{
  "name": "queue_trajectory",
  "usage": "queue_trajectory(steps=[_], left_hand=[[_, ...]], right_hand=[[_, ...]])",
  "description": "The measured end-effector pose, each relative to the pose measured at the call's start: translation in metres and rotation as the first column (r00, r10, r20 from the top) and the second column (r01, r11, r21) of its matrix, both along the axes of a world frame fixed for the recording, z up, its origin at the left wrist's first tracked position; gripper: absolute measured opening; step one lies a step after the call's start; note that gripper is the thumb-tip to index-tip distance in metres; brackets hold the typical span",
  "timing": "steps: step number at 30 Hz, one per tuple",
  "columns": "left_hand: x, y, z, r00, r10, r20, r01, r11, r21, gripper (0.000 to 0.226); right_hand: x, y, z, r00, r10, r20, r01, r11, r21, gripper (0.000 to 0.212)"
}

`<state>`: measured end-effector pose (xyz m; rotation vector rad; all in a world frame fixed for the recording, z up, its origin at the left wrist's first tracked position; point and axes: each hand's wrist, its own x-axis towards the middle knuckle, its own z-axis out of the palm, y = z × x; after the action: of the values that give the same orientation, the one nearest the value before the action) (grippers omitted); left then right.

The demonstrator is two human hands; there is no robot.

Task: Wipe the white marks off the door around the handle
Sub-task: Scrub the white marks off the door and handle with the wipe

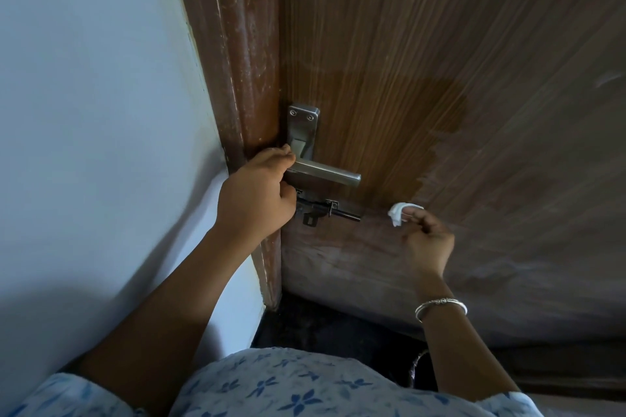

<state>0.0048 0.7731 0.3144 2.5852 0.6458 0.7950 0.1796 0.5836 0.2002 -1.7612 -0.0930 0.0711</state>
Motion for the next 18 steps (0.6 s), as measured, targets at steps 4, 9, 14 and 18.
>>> queue_trajectory(steps=[4,9,14,18], left_hand=[[0.0,-0.001,-0.002,1.0,0.011,-0.021,-0.01,1.0,0.029,0.041],[-0.002,0.001,-0.005,1.0,-0.002,-0.021,0.003,0.999,0.037,0.043],[-0.003,0.002,-0.007,1.0,-0.001,-0.008,0.001,0.999,0.039,0.045],[-0.003,0.003,-0.007,1.0,-0.013,-0.016,0.014,0.999,0.051,0.045]], right_hand=[[-0.004,0.005,-0.001,0.999,0.032,-0.021,-0.032,0.999,0.001,0.045],[-0.003,0.005,0.027,0.998,0.042,0.051,-0.047,0.994,0.101,0.03],[0.0,0.005,0.098,0.978,0.071,0.197,-0.123,0.957,0.264,0.04],[-0.001,0.007,0.123,0.963,0.115,0.244,-0.183,0.941,0.283,0.046]])
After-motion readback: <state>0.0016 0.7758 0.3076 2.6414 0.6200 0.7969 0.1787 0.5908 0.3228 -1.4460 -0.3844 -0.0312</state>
